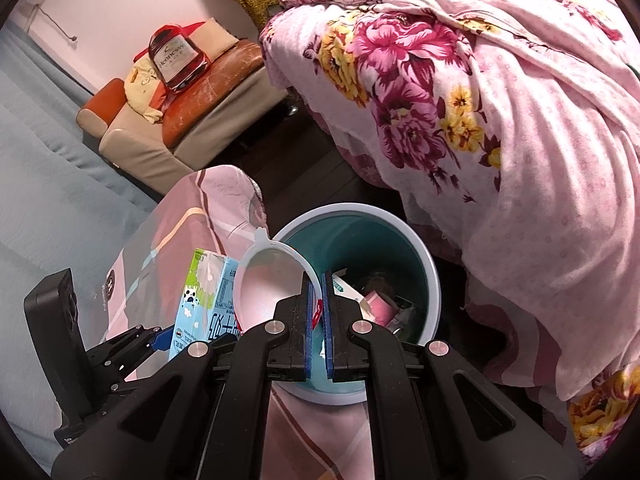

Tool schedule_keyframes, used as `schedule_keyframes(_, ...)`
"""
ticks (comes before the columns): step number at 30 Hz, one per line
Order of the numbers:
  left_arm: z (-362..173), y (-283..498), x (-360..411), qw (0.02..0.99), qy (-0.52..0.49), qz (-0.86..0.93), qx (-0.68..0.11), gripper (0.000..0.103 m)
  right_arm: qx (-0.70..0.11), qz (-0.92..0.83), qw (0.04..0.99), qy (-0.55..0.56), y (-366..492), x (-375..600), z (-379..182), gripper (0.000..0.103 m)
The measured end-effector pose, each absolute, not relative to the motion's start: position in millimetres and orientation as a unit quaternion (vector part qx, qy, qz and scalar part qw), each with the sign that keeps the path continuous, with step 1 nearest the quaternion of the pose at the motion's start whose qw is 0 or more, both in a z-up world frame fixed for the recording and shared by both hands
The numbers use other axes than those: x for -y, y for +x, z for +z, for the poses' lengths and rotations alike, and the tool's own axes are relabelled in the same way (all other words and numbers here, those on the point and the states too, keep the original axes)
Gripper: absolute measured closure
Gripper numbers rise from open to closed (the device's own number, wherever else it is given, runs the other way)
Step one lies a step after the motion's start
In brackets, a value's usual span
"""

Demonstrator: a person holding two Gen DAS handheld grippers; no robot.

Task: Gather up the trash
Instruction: 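Carry the milk carton and lid over the bin and release both, then move both tools back to the wafer packet and bread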

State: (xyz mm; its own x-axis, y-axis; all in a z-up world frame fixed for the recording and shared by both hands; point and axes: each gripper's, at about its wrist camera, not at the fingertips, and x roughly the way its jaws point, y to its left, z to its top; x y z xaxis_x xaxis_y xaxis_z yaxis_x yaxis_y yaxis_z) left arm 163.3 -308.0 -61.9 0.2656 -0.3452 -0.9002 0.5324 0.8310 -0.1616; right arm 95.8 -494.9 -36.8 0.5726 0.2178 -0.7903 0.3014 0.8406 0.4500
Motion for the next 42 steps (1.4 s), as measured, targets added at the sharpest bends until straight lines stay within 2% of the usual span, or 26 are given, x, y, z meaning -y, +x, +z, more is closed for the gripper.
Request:
schedule_keyframes(1,-62.3,164.3,308.8,0.790,0.086,-0.278,-0.539,0.050,-0.462,-0.027,0.841,0.281,95.9,495.8,-37.1,0.098)
schedule_keyframes(3,-63.8,166.1,309.3,0.790,0.082,-0.279,-0.540,0.043,-0.463,-0.029,0.840,0.280,95.9,496.2,-37.5,0.098)
schedule_keyframes(4,-64.3,166.9,308.4,0.791,0.080,-0.276,-0.540,0.033,-0.463,-0.030,0.840,0.280,96.0,496.6,-37.7,0.098)
schedule_keyframes(5,-64.2,167.1,307.5,0.793,0.079,-0.274,-0.538,0.027,-0.464,-0.031,0.840,0.279,96.2,496.7,-38.1,0.098)
schedule_keyframes(8,-63.1,167.5,304.0,0.800,0.081,-0.266,-0.532,0.024,-0.467,-0.032,0.840,0.275,97.5,495.7,-39.2,0.098)
schedule_keyframes(24,-65.1,167.8,272.7,0.797,0.060,-0.257,-0.543,0.023,-0.487,-0.034,0.836,0.249,109.0,477.8,-42.8,0.098)
schedule_keyframes(28,-64.4,165.8,265.1,0.798,0.059,-0.255,-0.543,0.023,-0.492,-0.033,0.835,0.244,111.3,472.8,-44.1,0.093)
schedule_keyframes(29,-64.1,165.5,264.0,0.798,0.059,-0.254,-0.543,0.023,-0.494,-0.031,0.834,0.243,112.4,470.7,-44.4,0.091)
schedule_keyframes(30,-63.7,165.3,261.9,0.798,0.057,-0.254,-0.543,0.023,-0.495,-0.029,0.834,0.242,113.6,468.7,-45.0,0.080)
schedule_keyframes(31,-63.5,165.5,260.1,0.798,0.056,-0.254,-0.543,0.022,-0.495,-0.026,0.833,0.243,114.5,466.5,-44.9,0.060)
schedule_keyframes(32,-63.1,165.6,257.7,0.798,0.054,-0.254,-0.544,0.022,-0.494,-0.026,0.834,0.243,114.3,465.6,-44.4,0.053)
schedule_keyframes(34,-62.2,165.7,252.7,0.798,0.051,-0.252,-0.544,0.021,-0.493,-0.025,0.838,0.234,115.2,460.2,-41.5,0.046)
schedule_keyframes(36,-61.1,165.3,247.2,0.800,0.046,-0.249,-0.544,0.013,-0.493,-0.020,0.838,0.233,115.7,455.4,-39.7,0.037)
schedule_keyframes(42,-56.0,162.4,231.6,0.806,0.037,-0.246,-0.538,0.011,-0.495,-0.018,0.840,0.221,114.3,441.8,-32.7,0.029)
